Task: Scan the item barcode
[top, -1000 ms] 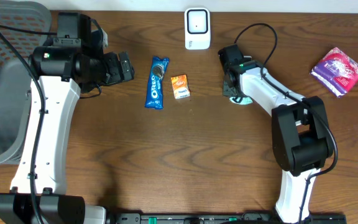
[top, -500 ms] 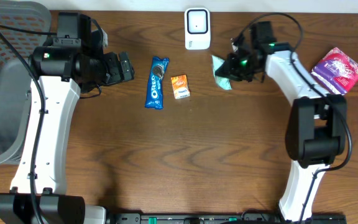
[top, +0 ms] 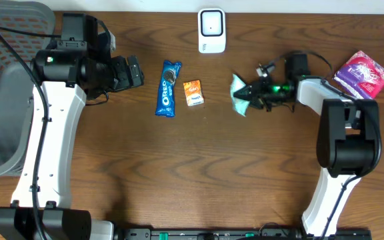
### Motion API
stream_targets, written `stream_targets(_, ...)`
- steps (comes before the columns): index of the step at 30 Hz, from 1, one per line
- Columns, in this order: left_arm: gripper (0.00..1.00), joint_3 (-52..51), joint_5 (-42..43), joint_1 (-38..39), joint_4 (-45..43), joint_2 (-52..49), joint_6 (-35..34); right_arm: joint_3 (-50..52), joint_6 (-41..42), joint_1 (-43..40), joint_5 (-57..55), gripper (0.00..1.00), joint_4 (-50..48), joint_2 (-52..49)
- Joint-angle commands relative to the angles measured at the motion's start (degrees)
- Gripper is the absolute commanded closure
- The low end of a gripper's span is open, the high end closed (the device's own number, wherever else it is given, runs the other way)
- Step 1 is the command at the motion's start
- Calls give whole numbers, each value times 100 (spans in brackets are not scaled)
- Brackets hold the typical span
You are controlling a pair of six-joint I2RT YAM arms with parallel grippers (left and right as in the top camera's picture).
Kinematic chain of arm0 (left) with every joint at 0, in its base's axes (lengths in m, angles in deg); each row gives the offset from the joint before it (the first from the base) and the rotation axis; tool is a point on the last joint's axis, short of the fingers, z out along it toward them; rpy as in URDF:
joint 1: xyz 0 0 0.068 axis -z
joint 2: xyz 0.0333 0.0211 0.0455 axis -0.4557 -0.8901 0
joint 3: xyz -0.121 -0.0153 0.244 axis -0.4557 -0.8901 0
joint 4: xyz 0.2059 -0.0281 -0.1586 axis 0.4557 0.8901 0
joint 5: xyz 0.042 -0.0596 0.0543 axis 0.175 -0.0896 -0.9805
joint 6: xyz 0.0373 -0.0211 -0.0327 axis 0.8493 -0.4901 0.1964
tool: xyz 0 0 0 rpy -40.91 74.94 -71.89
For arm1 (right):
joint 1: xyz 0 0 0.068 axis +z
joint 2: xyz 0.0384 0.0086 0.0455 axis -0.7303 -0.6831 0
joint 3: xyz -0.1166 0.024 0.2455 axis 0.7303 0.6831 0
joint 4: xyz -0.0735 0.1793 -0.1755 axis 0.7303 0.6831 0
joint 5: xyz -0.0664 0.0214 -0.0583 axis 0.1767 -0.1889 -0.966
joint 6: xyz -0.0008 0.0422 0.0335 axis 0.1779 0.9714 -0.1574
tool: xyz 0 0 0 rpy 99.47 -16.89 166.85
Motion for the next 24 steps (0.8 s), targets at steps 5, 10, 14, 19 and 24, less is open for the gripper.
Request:
stream_targets(5, 2, -15, -57, -11, 0, -13, 72, -66, -389, -767, -1084, 68, 531, 4)
stream_targets(10, 2, -15, -57, -11, 0, -13, 72, -509, -942, -970, -2116, 62, 1681, 162)
stream_targets(14, 2, -13, -59, -11, 0, -13, 72, -1016, -1239, -929, -3399, 57, 2610, 376)
stream_targets(19, 2, -15, -57, -11, 0, -13, 72, -1550, -1453, -885, -4594, 59, 3305, 470)
stream_targets(24, 2, -15, -57, -11, 0, -13, 72, -1504, -1792, -863, -4577, 94, 3366, 468)
